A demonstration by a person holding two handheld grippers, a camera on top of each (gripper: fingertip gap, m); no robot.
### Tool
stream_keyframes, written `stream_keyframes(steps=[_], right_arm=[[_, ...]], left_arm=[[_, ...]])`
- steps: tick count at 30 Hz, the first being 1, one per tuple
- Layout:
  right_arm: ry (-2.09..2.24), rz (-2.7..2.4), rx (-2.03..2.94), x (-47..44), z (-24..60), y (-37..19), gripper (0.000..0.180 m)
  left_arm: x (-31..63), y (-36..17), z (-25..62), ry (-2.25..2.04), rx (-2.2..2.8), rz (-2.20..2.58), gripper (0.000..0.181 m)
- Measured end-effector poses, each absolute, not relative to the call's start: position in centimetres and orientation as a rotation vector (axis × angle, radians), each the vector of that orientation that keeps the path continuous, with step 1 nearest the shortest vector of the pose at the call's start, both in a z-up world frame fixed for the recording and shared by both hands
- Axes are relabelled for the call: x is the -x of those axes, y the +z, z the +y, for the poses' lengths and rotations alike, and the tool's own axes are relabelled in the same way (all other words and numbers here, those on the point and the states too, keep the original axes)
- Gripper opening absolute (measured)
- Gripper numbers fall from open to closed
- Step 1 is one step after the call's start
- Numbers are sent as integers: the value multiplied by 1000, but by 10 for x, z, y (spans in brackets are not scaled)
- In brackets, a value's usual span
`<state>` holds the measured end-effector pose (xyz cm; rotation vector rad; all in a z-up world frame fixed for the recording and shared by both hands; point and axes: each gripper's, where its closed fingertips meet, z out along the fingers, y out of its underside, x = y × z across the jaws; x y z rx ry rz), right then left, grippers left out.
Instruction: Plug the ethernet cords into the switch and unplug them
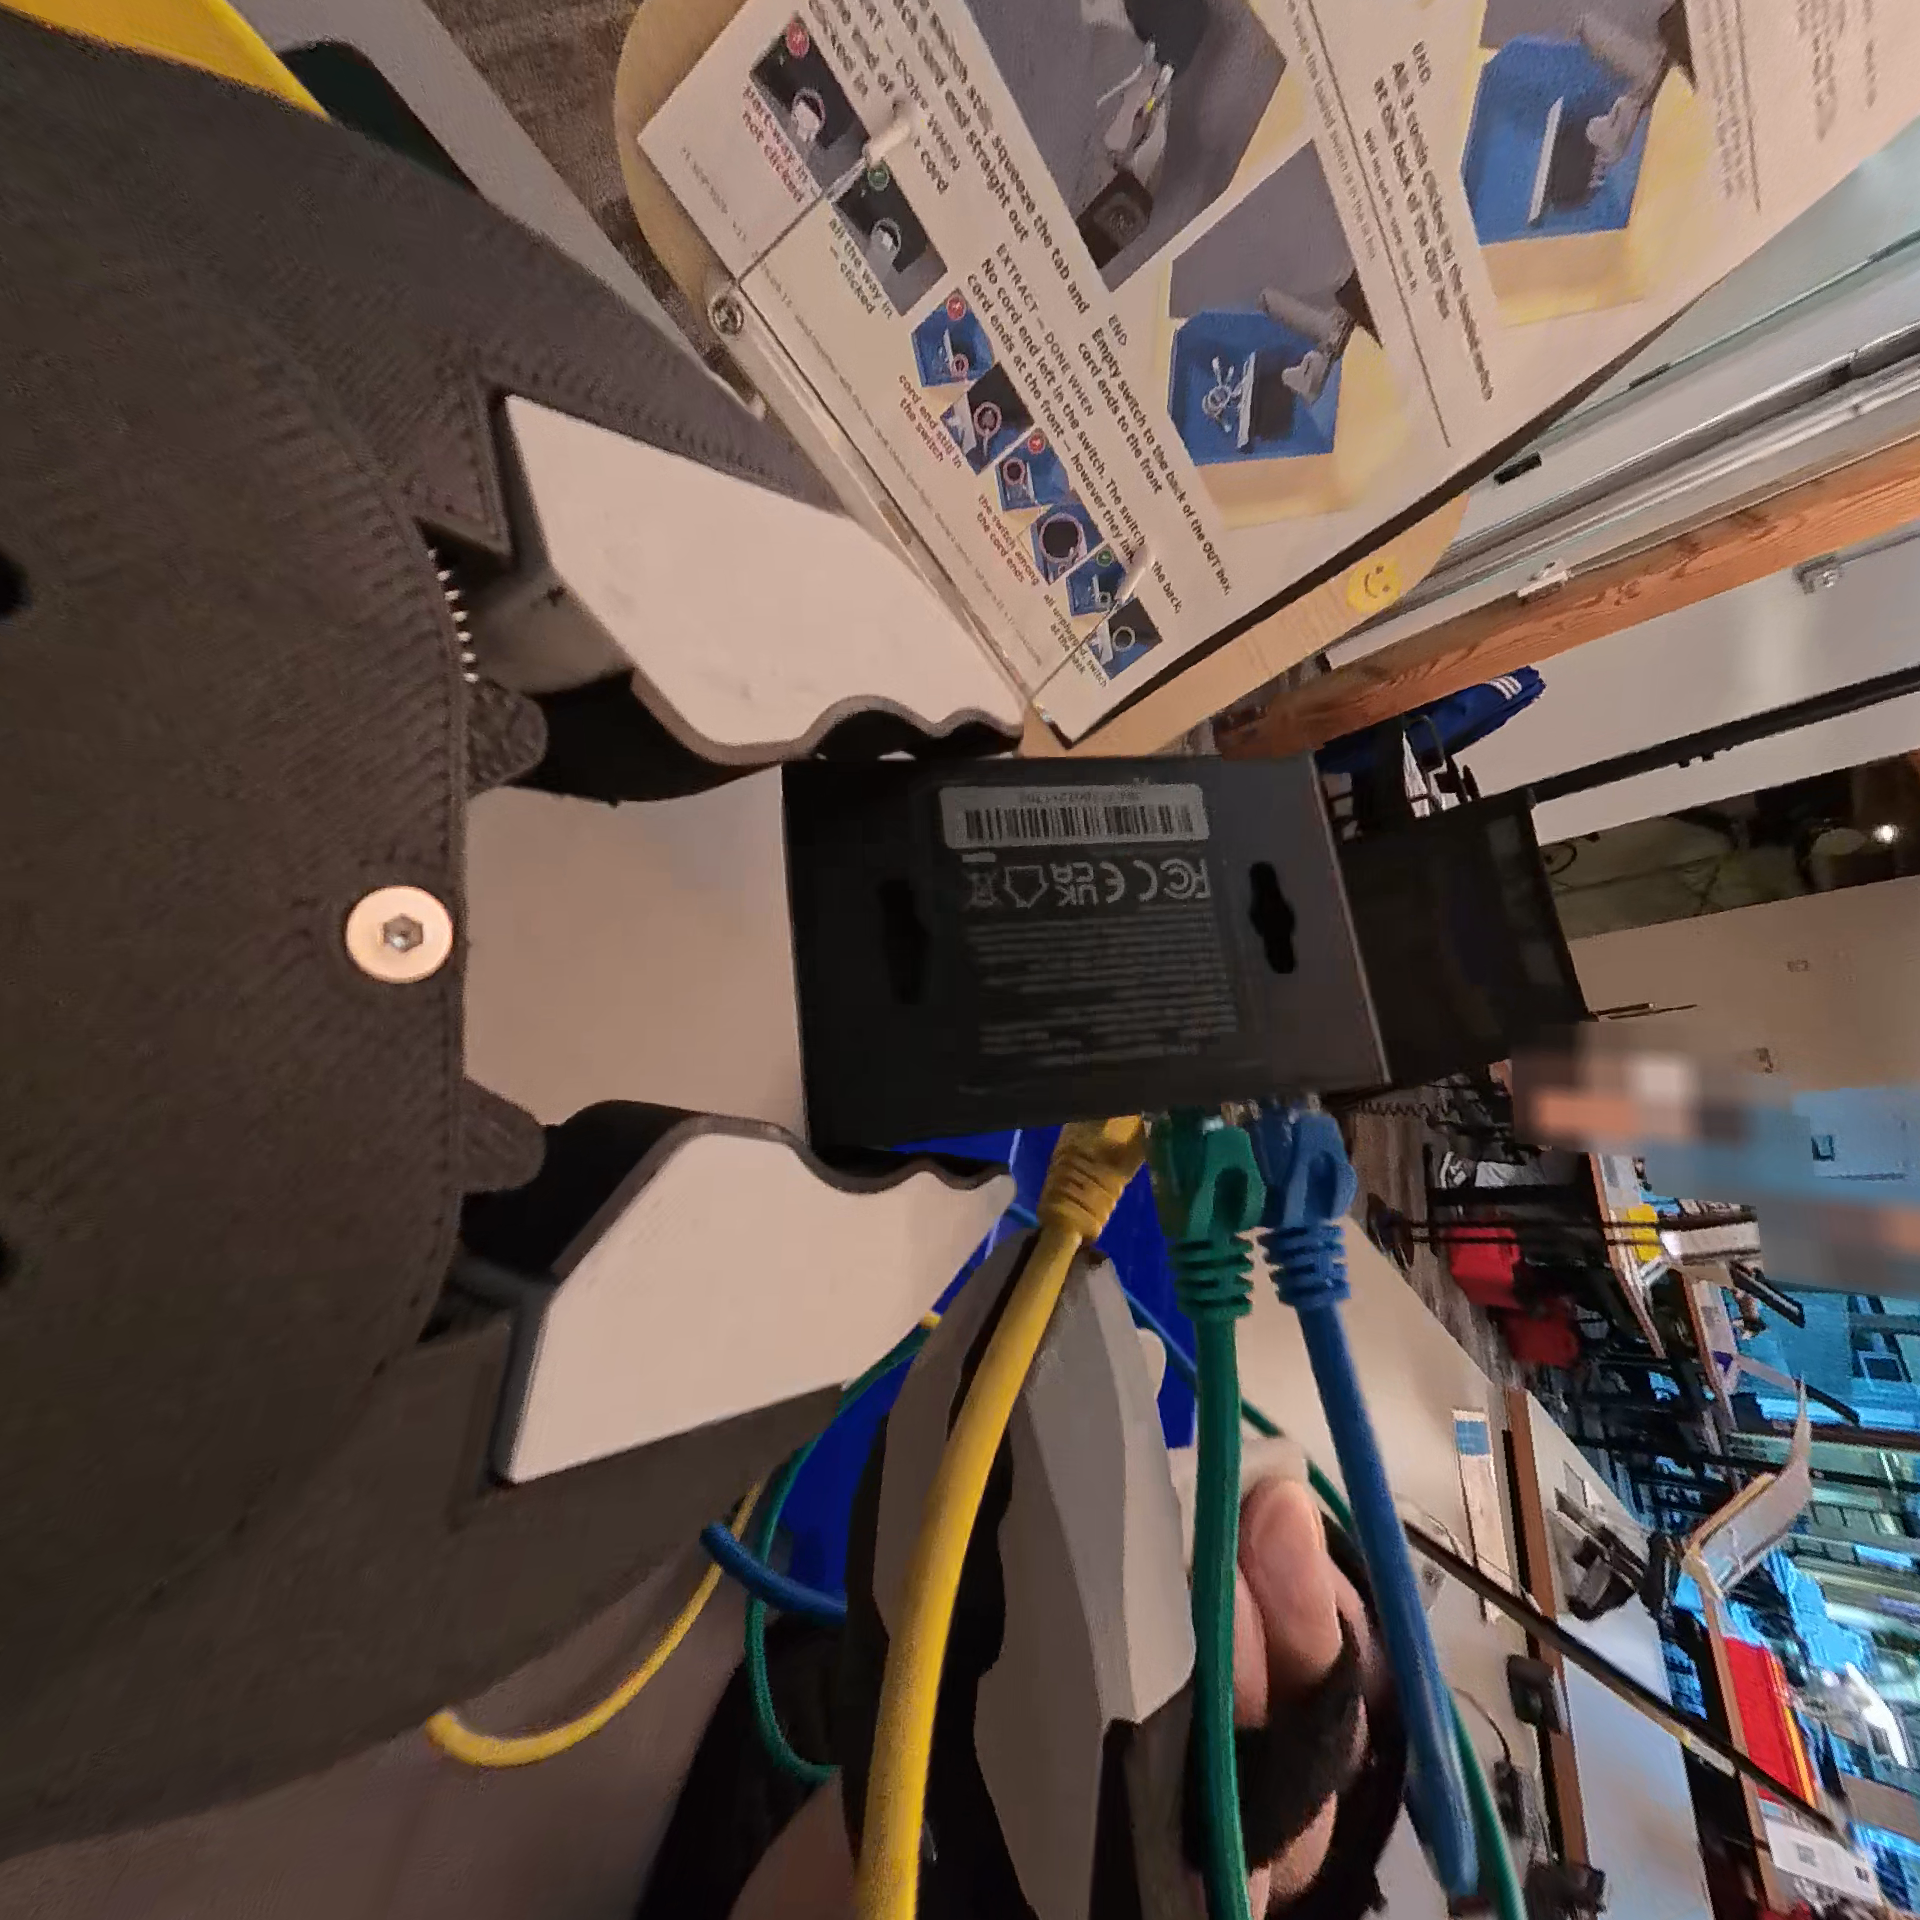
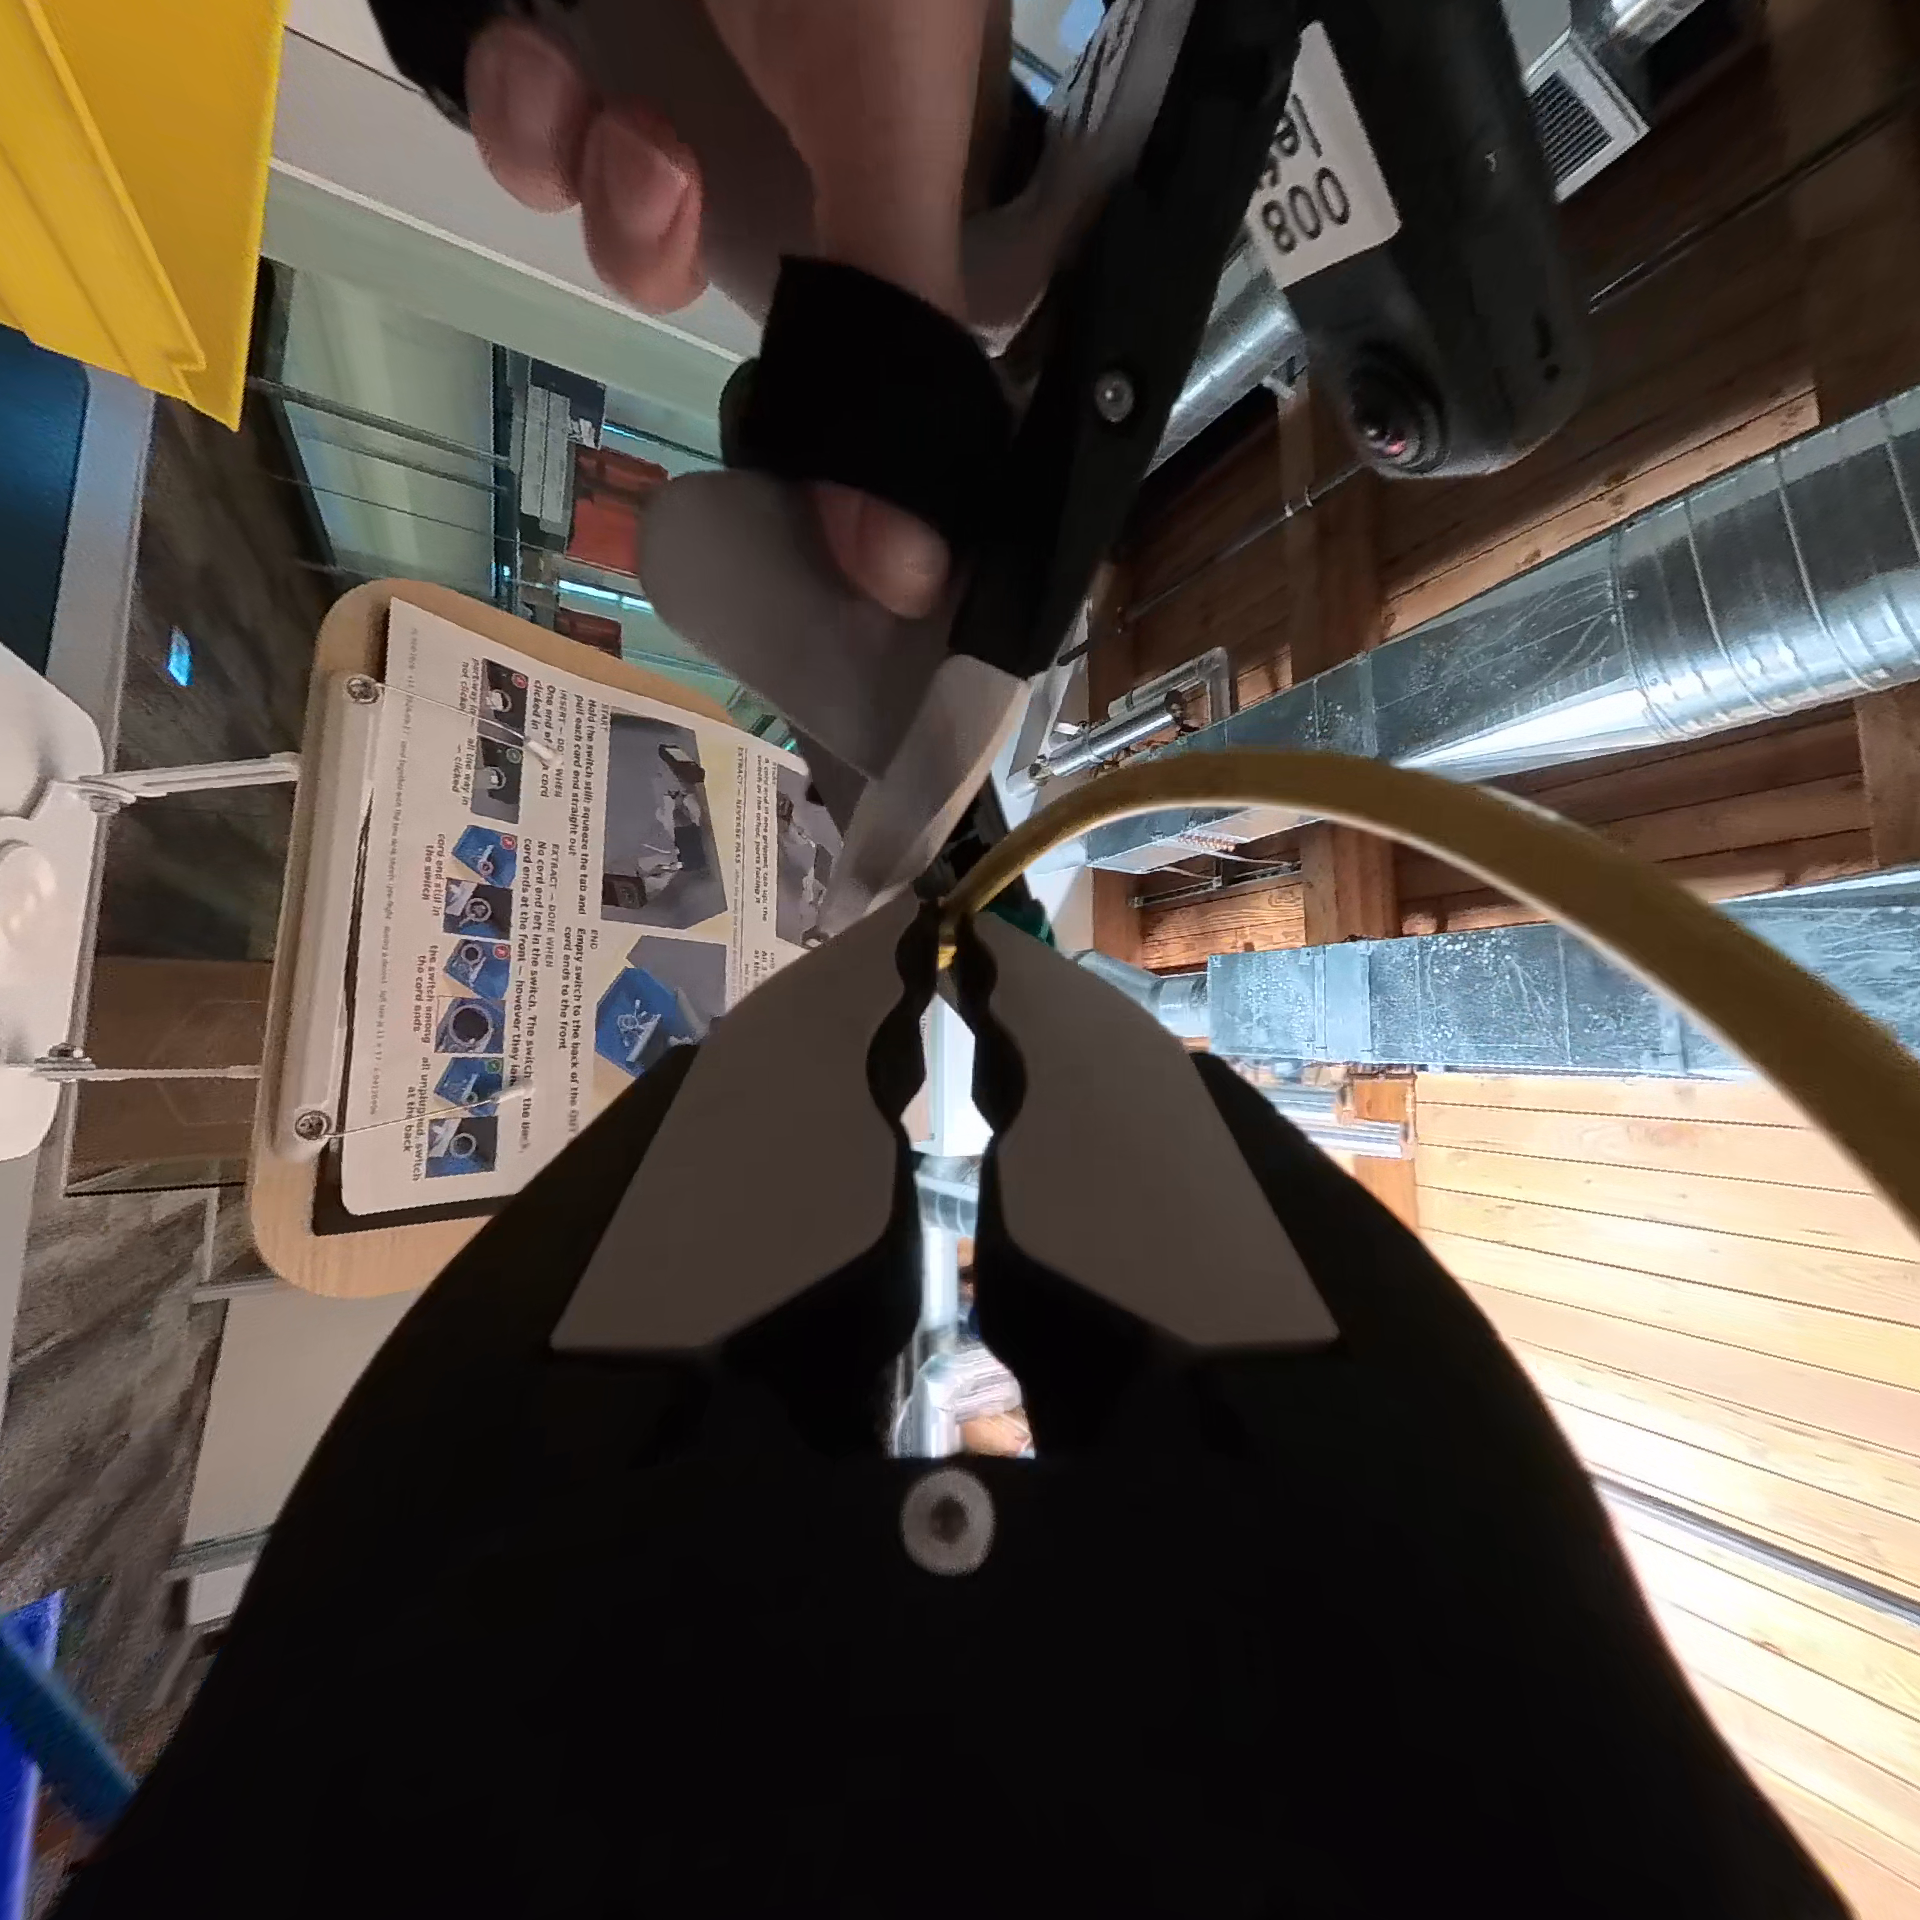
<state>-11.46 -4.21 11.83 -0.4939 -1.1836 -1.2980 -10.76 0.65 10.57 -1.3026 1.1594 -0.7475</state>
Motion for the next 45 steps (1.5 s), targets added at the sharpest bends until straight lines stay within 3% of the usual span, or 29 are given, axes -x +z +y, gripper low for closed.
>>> stream_keyframes(steps=[20,35,40,45], right_arm=[[-899,-1159,715,133,-29,95,0],[-411,-1319,1091,187,-70,-42,1],[-268,-1190,1376,170,-81,-60,0],[-26,-1058,1913,149,-91,-117,2]], left_arm=[[144,157,14,-383,995,932,67],[144,96,81,-401,1283,896,66],[127,74,83,-491,1313,908,66],[124,73,80,-598,1309,873,66]])
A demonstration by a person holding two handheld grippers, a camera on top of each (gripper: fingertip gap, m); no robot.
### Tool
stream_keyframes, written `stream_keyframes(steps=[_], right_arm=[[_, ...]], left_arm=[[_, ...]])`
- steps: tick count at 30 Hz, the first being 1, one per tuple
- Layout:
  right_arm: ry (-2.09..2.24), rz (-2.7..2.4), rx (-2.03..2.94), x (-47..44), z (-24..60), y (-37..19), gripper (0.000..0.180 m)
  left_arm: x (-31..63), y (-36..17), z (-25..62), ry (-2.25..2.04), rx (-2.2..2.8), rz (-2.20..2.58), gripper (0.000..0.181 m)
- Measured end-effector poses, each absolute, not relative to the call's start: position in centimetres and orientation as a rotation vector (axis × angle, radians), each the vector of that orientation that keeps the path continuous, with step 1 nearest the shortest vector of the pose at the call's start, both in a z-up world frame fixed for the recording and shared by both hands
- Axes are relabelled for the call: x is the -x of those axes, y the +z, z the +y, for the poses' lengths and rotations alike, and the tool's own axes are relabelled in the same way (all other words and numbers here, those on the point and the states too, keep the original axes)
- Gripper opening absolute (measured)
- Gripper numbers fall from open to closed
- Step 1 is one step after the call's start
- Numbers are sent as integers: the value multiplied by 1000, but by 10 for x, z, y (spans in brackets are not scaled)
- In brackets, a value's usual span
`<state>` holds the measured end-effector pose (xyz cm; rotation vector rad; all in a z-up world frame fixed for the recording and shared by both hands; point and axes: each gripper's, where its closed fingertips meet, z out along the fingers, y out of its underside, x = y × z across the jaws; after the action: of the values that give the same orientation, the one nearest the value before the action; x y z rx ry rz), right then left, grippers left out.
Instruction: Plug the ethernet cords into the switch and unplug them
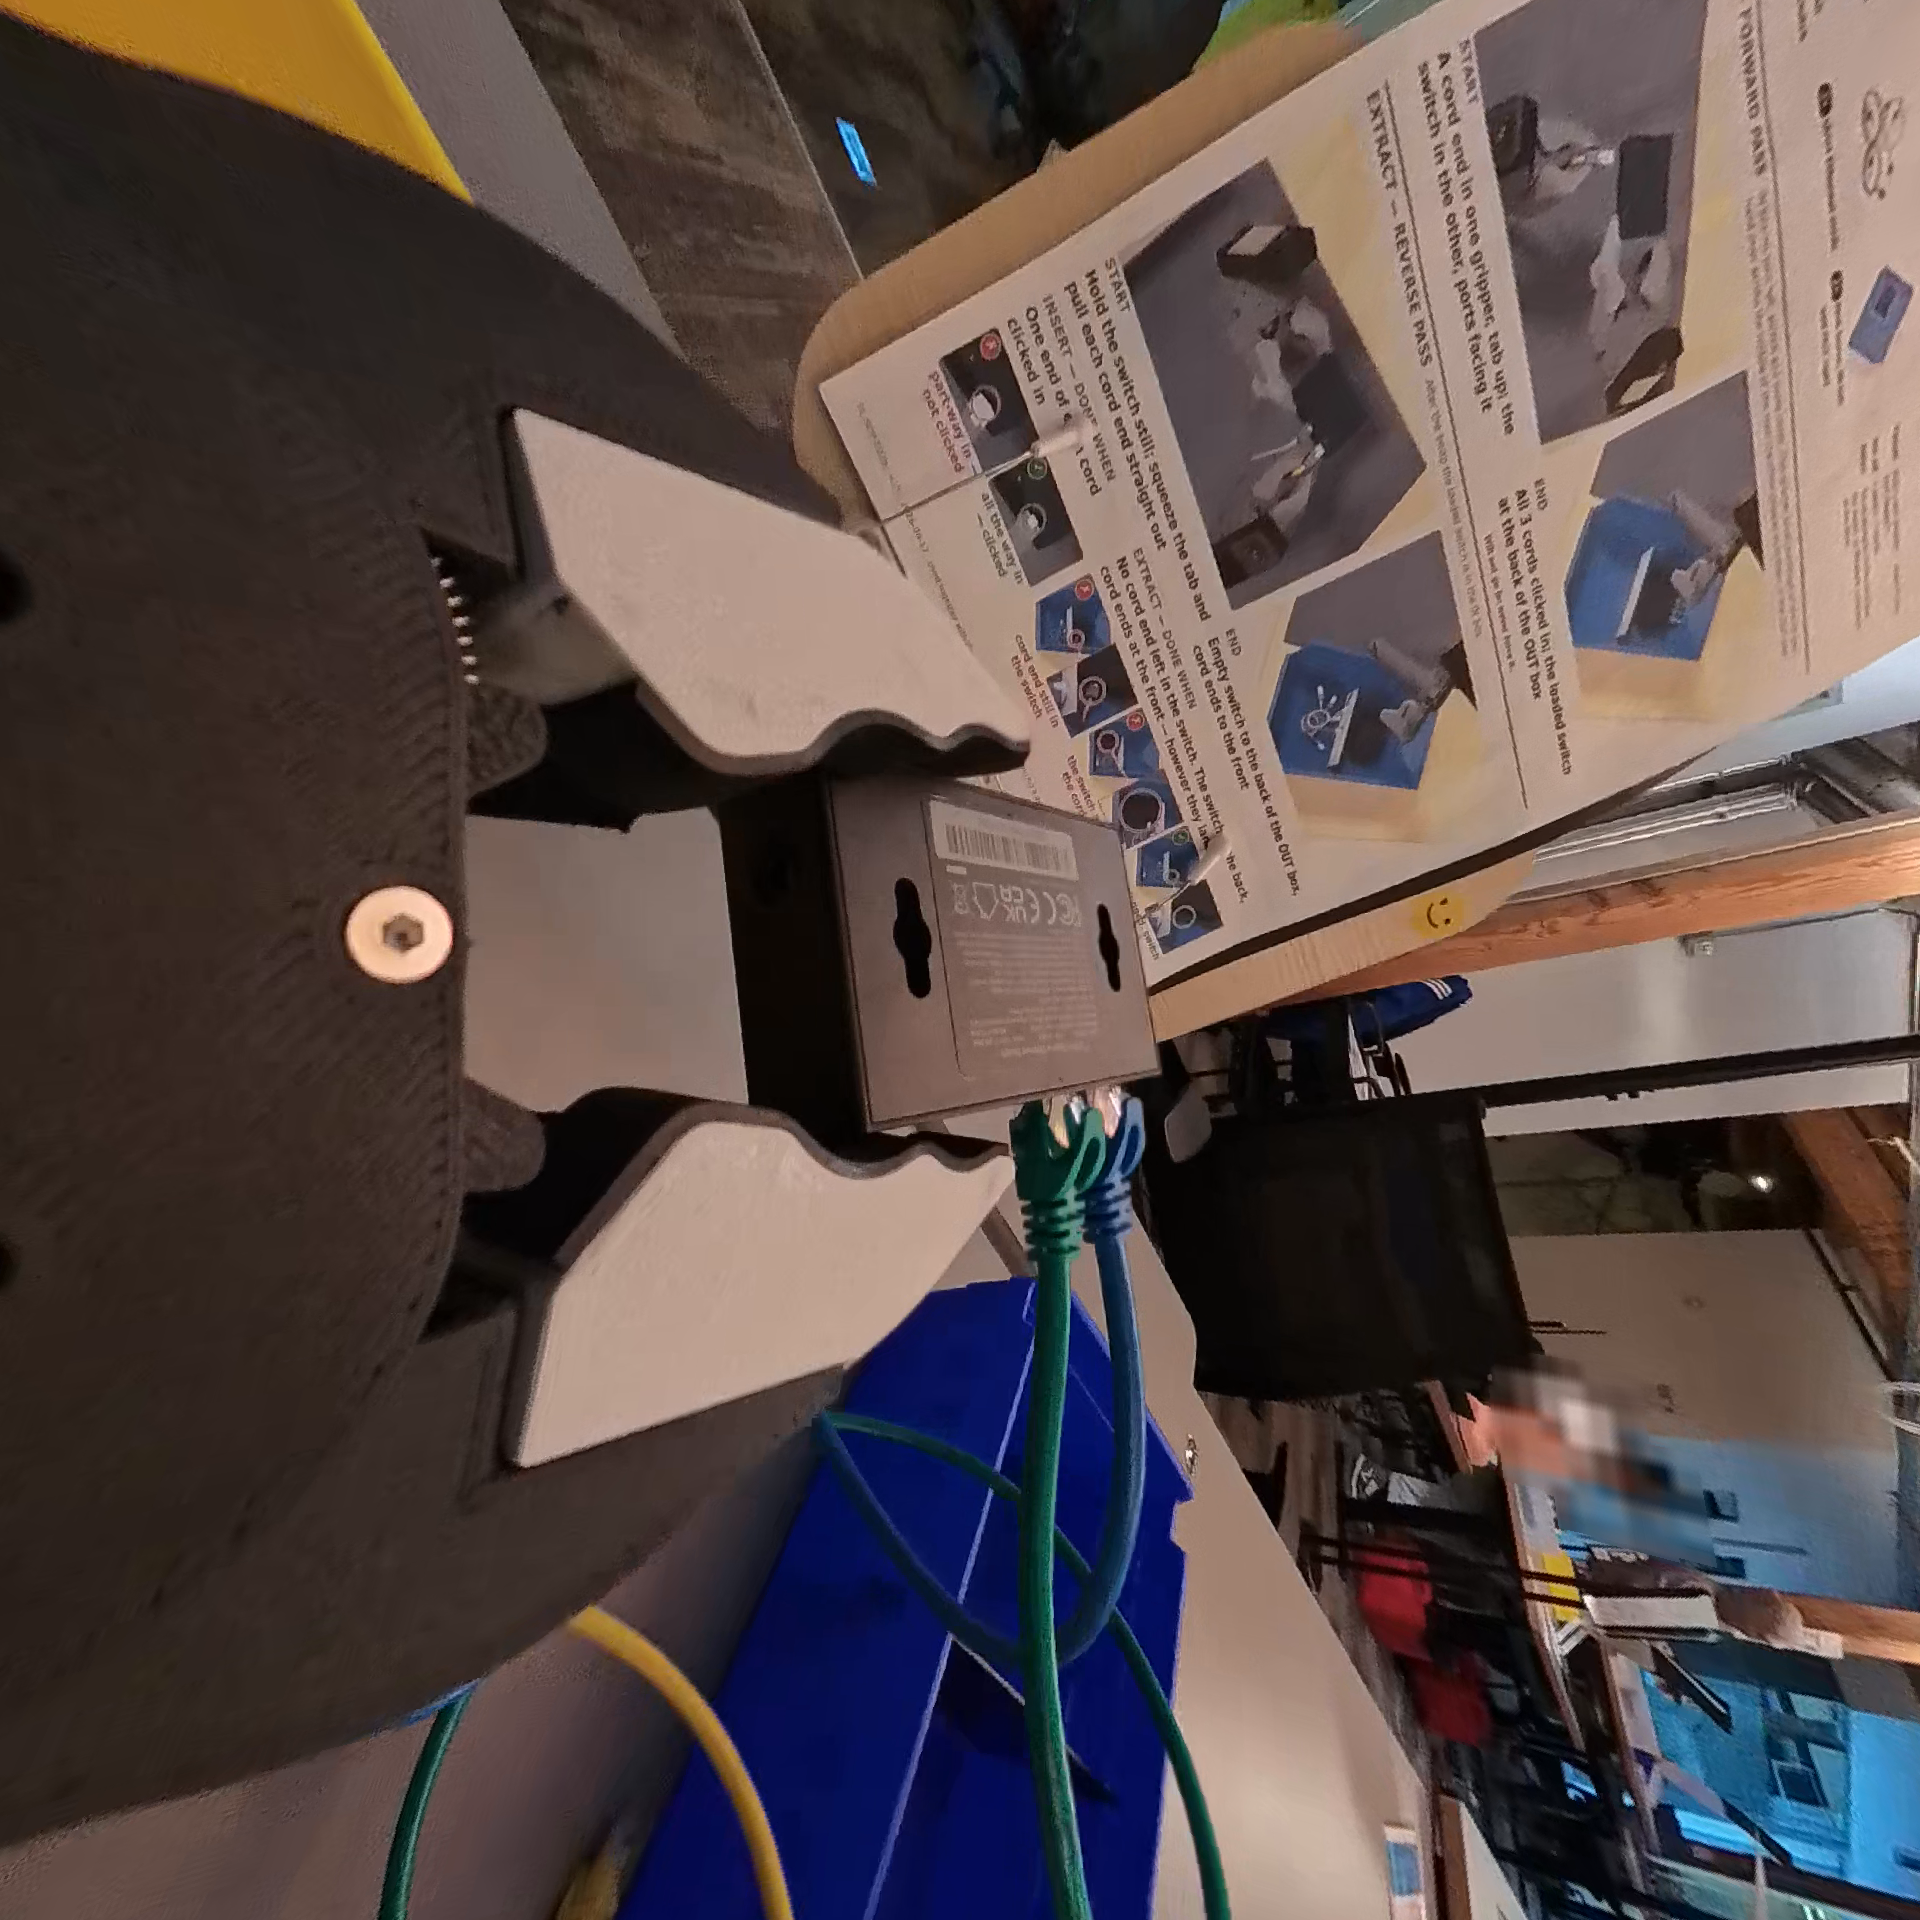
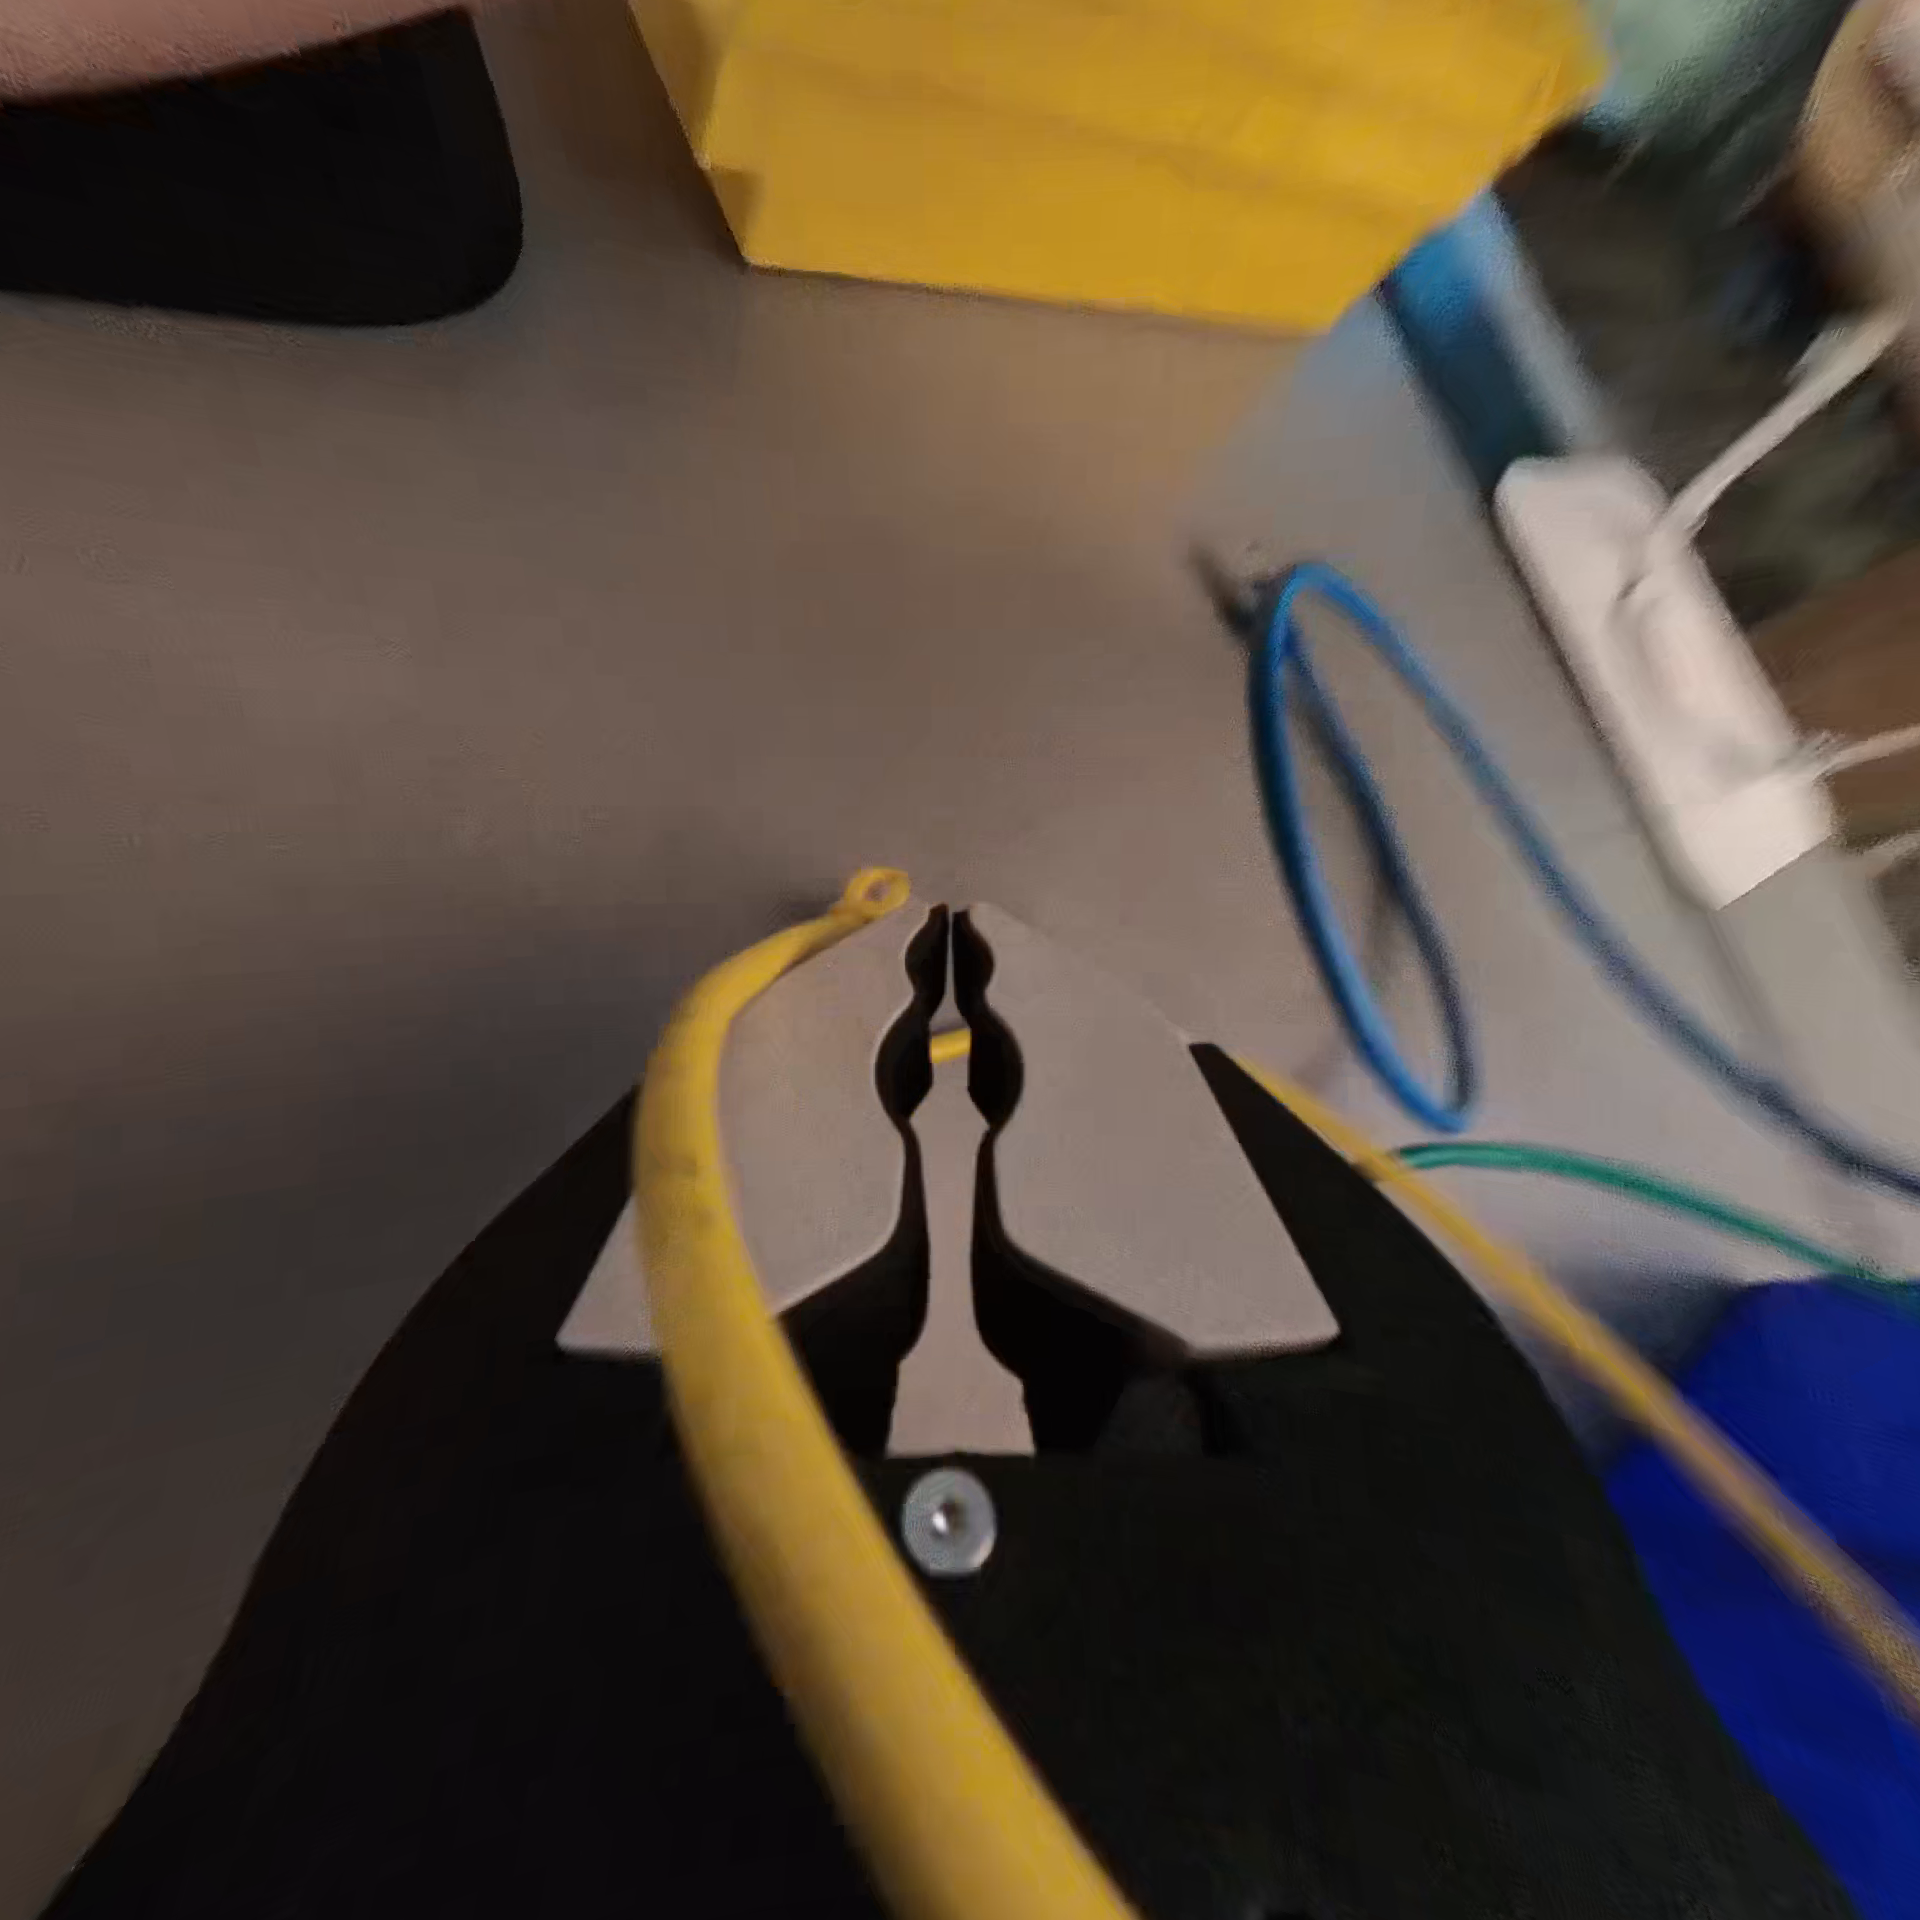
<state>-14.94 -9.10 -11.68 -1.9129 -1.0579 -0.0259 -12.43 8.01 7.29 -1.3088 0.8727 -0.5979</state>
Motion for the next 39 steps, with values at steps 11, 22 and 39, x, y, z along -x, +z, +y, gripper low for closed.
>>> stream_keyframes(steps=[11,22,39], right_arm=[[250,-709,2190,145,-116,-138,37],[193,-556,1843,168,-96,-87,25],[718,-367,1796,150,-137,-60,2]], left_arm=[[138,102,72,-701,1250,813,65],[146,109,72,-770,1235,791,53],[119,-3,101,-712,1596,940,53]])
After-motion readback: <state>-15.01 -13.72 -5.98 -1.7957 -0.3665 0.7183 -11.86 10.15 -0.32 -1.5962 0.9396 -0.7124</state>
